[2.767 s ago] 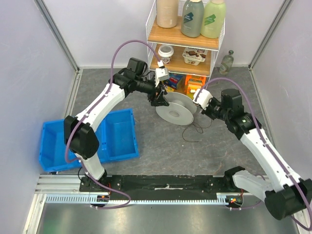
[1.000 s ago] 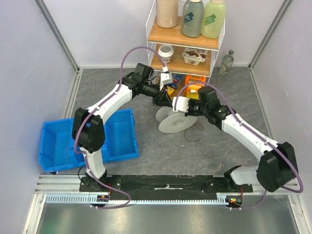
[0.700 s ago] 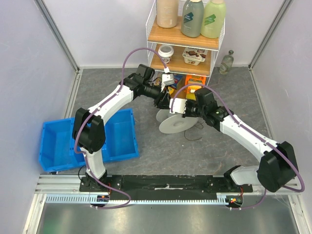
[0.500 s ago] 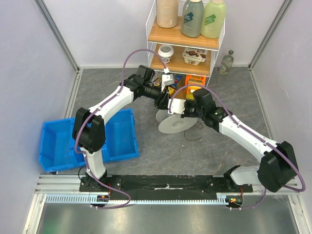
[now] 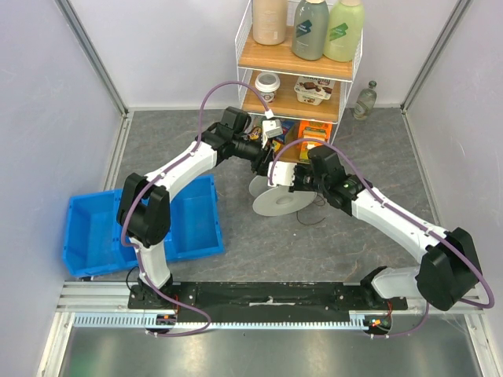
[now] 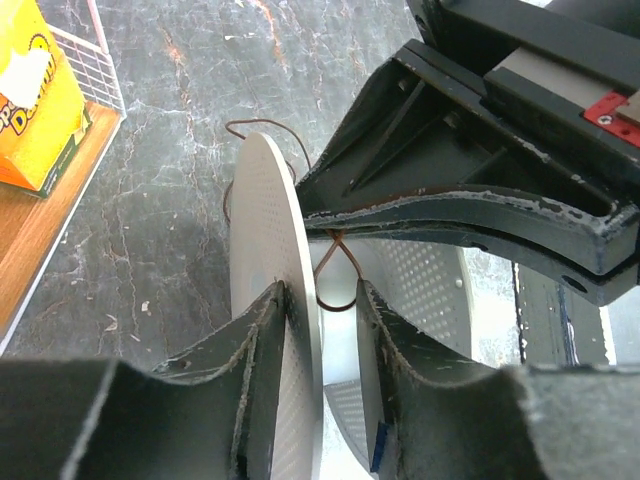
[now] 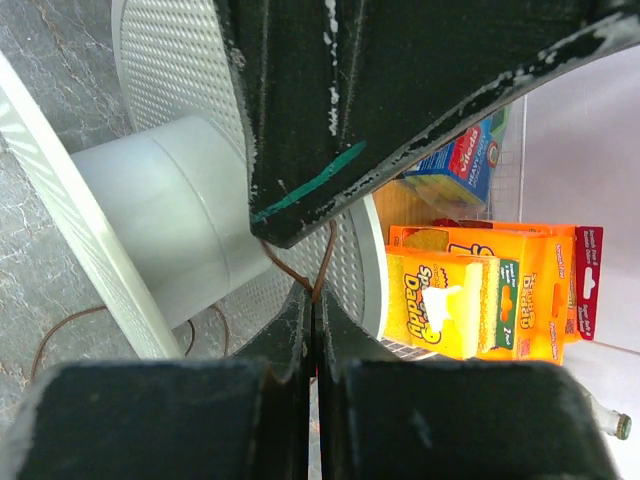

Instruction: Wrap the cables

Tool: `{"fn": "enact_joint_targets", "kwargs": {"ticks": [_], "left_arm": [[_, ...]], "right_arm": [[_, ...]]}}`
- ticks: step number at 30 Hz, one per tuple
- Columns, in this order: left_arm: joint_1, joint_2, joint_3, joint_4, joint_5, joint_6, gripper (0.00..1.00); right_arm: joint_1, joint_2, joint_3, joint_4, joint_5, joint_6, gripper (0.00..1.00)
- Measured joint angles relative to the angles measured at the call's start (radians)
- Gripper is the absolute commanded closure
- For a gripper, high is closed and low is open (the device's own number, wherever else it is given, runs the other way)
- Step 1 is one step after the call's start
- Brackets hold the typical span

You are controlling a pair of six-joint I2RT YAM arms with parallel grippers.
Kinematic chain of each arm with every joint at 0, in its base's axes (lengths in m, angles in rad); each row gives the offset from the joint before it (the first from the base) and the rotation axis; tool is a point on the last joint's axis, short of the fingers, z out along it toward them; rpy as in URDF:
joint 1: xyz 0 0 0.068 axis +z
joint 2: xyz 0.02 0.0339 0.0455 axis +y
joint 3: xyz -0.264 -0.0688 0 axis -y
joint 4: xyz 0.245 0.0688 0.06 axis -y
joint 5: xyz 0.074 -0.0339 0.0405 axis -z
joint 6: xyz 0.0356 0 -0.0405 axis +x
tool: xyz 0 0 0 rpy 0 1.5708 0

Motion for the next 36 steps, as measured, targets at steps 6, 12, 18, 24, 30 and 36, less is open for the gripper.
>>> {"fn": "enact_joint_targets", "kwargs": {"ticks": [6,12,18,24,30,36], "left_arm": [[0.0,0.0,-0.014,0.029,-0.018,-0.008,0.73],[-0.005,0.0,-0.026,0.046,-0.018,-0.019,0.62],[-0.01,0.0,-0.026,0.05,-0.03,-0.02,0.76],[-0.01,-0.002,-0.031,0.069,-0.054,-0.017,0.98],[-0.01,-0.002,-0.033,0.074,-0.062,0.001,0.98],[-0.01,-0.013,-0.037,0.07,-0.078,0.024,0.98]], "right_arm": [[0.019,0.0,-0.001,-0.002,0.026,0.003,1.0],[0.032,0.0,-0.002,-0.001,0.057,0.018,1.0],[0.048,0.0,-0.002,0.001,0.09,0.035,1.0],[0.053,0.0,-0.002,0.001,0.102,0.055,1.0],[0.053,0.0,-0.002,0.001,0.109,0.071,0.78],[0.053,-0.037,-0.002,-0.011,0.134,0.081,0.54]]}}
